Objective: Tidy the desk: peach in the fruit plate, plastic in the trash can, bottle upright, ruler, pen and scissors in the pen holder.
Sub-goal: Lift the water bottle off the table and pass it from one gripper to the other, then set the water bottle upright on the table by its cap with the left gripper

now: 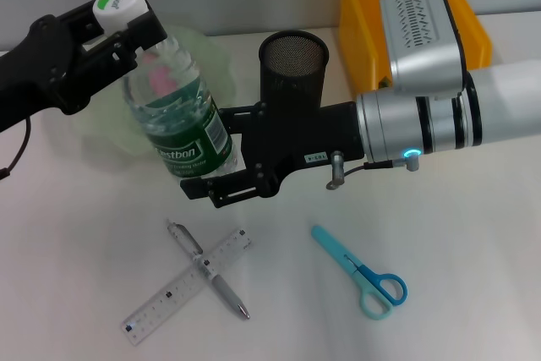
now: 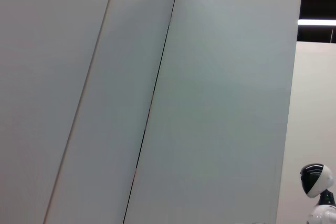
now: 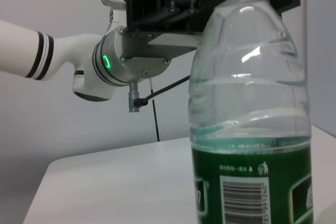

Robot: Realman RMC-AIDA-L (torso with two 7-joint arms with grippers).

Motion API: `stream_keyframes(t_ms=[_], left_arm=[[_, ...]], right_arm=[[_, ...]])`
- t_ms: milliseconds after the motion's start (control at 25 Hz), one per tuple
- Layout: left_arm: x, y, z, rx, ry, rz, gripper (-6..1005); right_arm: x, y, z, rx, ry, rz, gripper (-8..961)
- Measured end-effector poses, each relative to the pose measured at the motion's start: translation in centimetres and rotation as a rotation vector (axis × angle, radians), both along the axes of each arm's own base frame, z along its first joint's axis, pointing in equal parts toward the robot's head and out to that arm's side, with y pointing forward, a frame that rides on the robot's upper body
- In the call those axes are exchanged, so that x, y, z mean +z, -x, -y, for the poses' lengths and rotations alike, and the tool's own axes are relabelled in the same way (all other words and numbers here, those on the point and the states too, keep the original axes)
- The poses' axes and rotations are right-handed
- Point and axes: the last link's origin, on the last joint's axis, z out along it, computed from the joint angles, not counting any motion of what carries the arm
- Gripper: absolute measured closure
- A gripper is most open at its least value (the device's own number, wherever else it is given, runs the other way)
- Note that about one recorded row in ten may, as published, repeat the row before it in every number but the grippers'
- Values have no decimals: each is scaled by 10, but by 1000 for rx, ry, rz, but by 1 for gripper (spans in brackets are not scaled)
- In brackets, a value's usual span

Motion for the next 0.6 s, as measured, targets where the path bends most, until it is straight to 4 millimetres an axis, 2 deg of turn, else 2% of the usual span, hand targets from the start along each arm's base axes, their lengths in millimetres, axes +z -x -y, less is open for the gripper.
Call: stream_keyframes(t_ms=[600], left_arm=[[7,-2,-2,1,-15,11,552]], right_arm=[[-7,-7,-2,-24,-29,45,180]])
